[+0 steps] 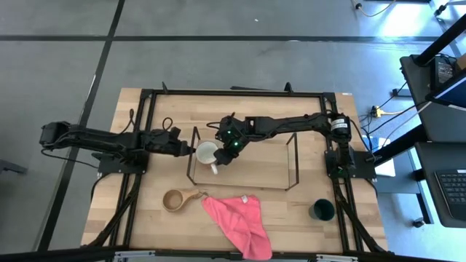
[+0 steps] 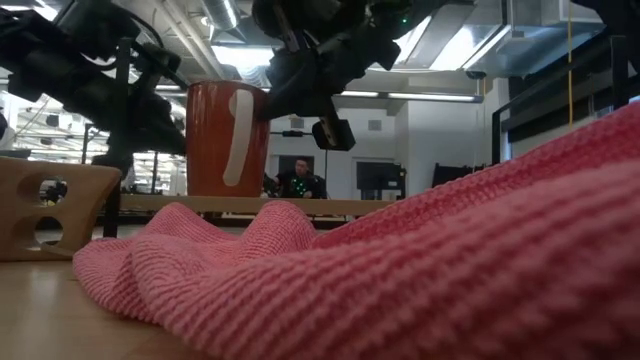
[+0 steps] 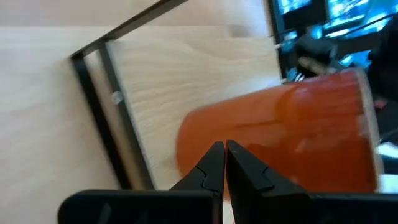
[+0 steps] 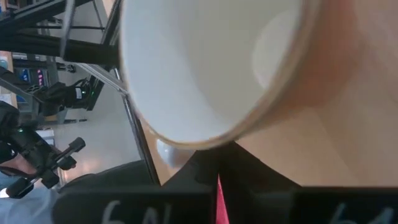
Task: Stack small to large cups/mugs on shelf
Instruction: Adjust the orange mug on the shelf
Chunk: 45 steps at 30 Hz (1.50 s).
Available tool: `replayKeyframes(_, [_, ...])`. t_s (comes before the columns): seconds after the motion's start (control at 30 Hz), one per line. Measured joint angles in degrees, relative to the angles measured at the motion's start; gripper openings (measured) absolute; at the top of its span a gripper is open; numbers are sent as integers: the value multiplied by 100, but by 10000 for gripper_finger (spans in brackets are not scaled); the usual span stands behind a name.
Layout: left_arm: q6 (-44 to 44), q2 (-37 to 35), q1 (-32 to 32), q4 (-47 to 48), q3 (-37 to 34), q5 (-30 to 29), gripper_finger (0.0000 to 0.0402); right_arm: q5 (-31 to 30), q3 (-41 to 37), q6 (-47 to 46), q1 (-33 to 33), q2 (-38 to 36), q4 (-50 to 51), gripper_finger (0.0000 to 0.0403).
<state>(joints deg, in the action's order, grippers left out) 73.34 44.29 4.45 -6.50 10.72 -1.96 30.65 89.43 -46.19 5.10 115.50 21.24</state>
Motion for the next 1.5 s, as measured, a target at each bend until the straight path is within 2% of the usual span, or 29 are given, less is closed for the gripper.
replayKeyframes(0.1, [48,-184,-90,309,-2,0,9,-2,0,22,32,0,89,12])
replayKeyframes(0.27, [135,-420,-247,286,-2,-13,9,-88,0,29,57,0,89,12])
replayKeyframes(0.67, [79,-422,-308,288,-2,-199,9,-114,0,-29,108,0,85,12])
replayKeyframes(0.83, [6,-323,-284,249,-4,-216,9,-174,0,-131,63,0,83,12])
replayKeyframes(1.0, [-70,-119,-142,-233,-4,-209,9,-170,0,-163,25,0,83,12])
replayKeyframes(1.3, [-157,190,-22,-594,-4,129,9,-130,0,-284,18,0,104,12])
replayKeyframes(1.5, [-160,341,-18,-798,-4,10,9,-124,0,-314,-44,0,84,12])
